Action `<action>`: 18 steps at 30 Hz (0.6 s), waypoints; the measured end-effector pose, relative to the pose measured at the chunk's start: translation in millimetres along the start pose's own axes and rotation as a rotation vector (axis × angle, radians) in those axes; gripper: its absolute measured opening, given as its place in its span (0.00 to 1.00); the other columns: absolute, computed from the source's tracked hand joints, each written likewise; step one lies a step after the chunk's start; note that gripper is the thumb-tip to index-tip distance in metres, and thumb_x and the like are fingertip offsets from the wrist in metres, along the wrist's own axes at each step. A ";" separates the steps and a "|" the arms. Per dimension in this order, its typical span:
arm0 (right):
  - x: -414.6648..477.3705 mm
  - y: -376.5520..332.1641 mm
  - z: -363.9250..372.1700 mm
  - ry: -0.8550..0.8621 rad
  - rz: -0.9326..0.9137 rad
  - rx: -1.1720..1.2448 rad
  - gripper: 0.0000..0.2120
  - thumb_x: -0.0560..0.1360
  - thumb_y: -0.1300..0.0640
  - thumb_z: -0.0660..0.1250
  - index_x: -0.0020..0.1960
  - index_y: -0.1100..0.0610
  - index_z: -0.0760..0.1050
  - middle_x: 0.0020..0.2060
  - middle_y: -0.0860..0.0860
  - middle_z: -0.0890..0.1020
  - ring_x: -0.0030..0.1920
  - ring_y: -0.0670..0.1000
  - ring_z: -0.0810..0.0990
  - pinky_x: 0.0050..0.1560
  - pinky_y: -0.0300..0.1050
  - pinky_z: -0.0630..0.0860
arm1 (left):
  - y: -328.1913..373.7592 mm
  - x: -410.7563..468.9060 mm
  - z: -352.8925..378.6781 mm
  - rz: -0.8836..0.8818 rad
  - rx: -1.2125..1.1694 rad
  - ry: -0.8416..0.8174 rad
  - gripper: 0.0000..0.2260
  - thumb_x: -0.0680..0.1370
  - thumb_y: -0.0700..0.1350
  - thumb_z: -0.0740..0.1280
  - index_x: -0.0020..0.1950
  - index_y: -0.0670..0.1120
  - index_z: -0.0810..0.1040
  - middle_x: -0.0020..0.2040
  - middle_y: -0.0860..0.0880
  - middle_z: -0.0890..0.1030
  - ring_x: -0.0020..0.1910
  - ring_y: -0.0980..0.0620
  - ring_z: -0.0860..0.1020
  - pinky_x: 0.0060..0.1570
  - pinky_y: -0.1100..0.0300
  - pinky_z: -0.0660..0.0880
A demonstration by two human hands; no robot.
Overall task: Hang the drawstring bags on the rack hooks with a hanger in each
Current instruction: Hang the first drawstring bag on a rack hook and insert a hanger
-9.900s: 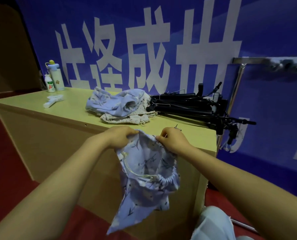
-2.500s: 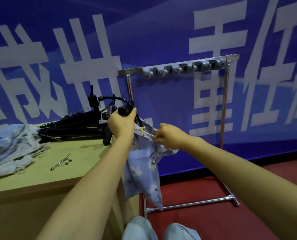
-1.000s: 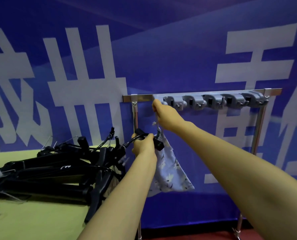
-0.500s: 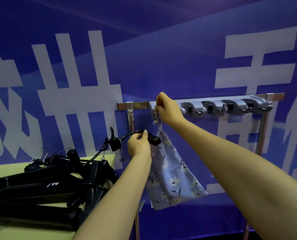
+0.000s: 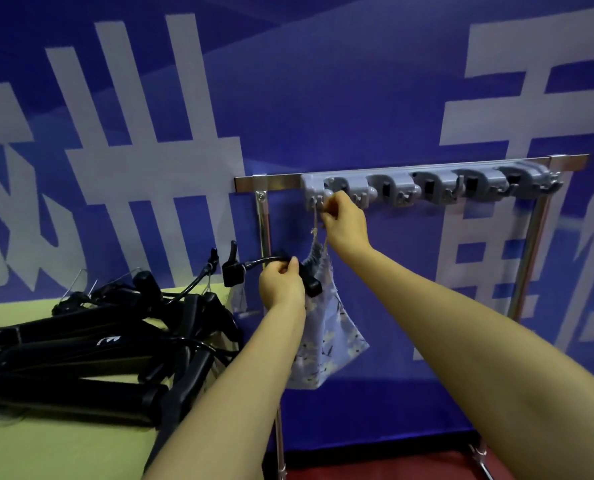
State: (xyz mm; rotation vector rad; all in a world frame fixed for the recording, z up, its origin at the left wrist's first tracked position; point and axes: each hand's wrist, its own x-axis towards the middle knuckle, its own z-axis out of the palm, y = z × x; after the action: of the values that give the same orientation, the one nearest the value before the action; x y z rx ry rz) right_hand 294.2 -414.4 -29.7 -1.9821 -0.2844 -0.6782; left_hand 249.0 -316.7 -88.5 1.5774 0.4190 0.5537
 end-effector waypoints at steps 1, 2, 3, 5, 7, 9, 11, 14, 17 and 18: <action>-4.8 1.5 3.5 -0.009 0.008 0.005 0.01 0.79 0.65 0.60 0.49 0.60 0.70 0.45 0.57 0.79 0.45 0.58 0.79 0.45 0.54 0.75 | -1.4 -0.5 -1.4 -0.001 0.004 -0.001 0.09 0.78 0.47 0.64 0.45 0.43 0.79 0.51 0.42 0.81 0.48 0.42 0.79 0.50 0.54 0.75; -11.6 1.7 7.7 -0.009 0.012 -0.010 0.03 0.79 0.64 0.60 0.51 0.60 0.72 0.47 0.57 0.79 0.46 0.58 0.79 0.45 0.53 0.76 | -2.7 -2.3 -4.0 -0.009 0.013 0.003 0.10 0.78 0.47 0.64 0.48 0.41 0.80 0.52 0.42 0.81 0.49 0.42 0.79 0.49 0.54 0.74; -18.1 1.2 12.1 0.000 0.007 -0.043 0.05 0.79 0.62 0.61 0.54 0.60 0.73 0.51 0.56 0.78 0.47 0.56 0.78 0.45 0.50 0.75 | -2.7 -4.4 -6.0 -0.021 0.027 0.006 0.12 0.79 0.48 0.63 0.50 0.40 0.80 0.52 0.42 0.81 0.50 0.42 0.79 0.48 0.55 0.73; -34.4 0.8 21.1 0.028 0.014 -0.102 0.09 0.79 0.58 0.62 0.57 0.59 0.74 0.55 0.55 0.73 0.46 0.54 0.75 0.45 0.46 0.73 | -4.1 -10.4 -11.4 -0.060 0.054 0.003 0.14 0.80 0.47 0.61 0.52 0.38 0.79 0.53 0.41 0.81 0.51 0.41 0.79 0.47 0.55 0.71; -52.6 1.0 28.5 0.054 0.028 -0.148 0.10 0.79 0.55 0.62 0.58 0.58 0.74 0.56 0.56 0.70 0.47 0.55 0.74 0.46 0.47 0.73 | -5.2 -15.9 -18.3 -0.133 0.078 -0.011 0.14 0.80 0.46 0.60 0.56 0.37 0.78 0.57 0.40 0.80 0.55 0.40 0.78 0.48 0.55 0.71; -69.6 -0.6 32.4 0.028 0.035 -0.167 0.11 0.80 0.54 0.61 0.58 0.59 0.74 0.56 0.57 0.71 0.49 0.58 0.75 0.50 0.52 0.74 | -8.9 -17.2 -26.3 -0.234 0.085 -0.042 0.15 0.80 0.44 0.61 0.62 0.36 0.74 0.60 0.39 0.78 0.59 0.39 0.76 0.54 0.53 0.72; -83.4 -5.5 33.0 -0.049 0.032 -0.141 0.13 0.81 0.52 0.59 0.57 0.60 0.74 0.56 0.58 0.73 0.52 0.58 0.74 0.53 0.53 0.73 | -13.6 -16.7 -32.6 -0.349 0.014 -0.129 0.19 0.78 0.40 0.62 0.67 0.35 0.68 0.64 0.37 0.75 0.62 0.37 0.75 0.59 0.48 0.74; -98.8 -20.4 31.1 -0.156 0.016 -0.117 0.14 0.81 0.51 0.58 0.57 0.60 0.74 0.54 0.60 0.76 0.51 0.59 0.76 0.51 0.55 0.73 | -52.6 13.3 -26.3 -0.444 -0.009 -0.202 0.23 0.73 0.39 0.63 0.68 0.37 0.68 0.66 0.31 0.72 0.62 0.33 0.75 0.52 0.48 0.75; -119.5 -43.8 33.8 -0.217 -0.024 -0.100 0.15 0.81 0.50 0.58 0.55 0.61 0.74 0.51 0.61 0.78 0.47 0.59 0.77 0.43 0.48 0.68 | -38.5 -16.1 -54.8 -0.357 -0.094 -0.212 0.24 0.72 0.40 0.62 0.67 0.37 0.69 0.60 0.32 0.77 0.57 0.35 0.78 0.45 0.50 0.76; -126.9 -51.8 35.1 -0.235 -0.039 -0.097 0.15 0.81 0.50 0.57 0.55 0.61 0.74 0.51 0.60 0.78 0.48 0.58 0.77 0.43 0.46 0.66 | -22.7 -36.3 -70.3 -0.319 -0.113 -0.209 0.23 0.73 0.41 0.61 0.68 0.36 0.68 0.59 0.32 0.77 0.56 0.34 0.78 0.43 0.49 0.75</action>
State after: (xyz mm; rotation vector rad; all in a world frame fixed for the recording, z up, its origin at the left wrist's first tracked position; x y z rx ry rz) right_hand 178.5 -348.0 -76.7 -2.1569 -0.4393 -0.4907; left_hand 180.2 -278.4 -112.4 1.4074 0.4609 0.1627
